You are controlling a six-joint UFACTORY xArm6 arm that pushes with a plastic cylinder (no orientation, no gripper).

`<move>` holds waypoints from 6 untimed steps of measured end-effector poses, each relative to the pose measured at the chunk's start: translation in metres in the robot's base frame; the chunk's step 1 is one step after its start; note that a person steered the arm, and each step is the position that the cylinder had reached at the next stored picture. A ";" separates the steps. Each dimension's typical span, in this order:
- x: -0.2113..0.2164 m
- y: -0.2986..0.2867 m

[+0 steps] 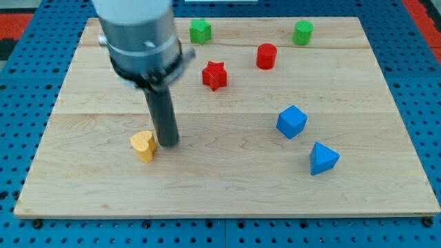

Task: Push the yellow heart towards the top of the board

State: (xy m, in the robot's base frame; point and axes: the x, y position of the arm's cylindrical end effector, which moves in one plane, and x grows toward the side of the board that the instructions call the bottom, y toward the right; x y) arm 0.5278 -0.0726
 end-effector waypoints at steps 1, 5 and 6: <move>0.035 -0.013; -0.061 -0.041; -0.042 -0.040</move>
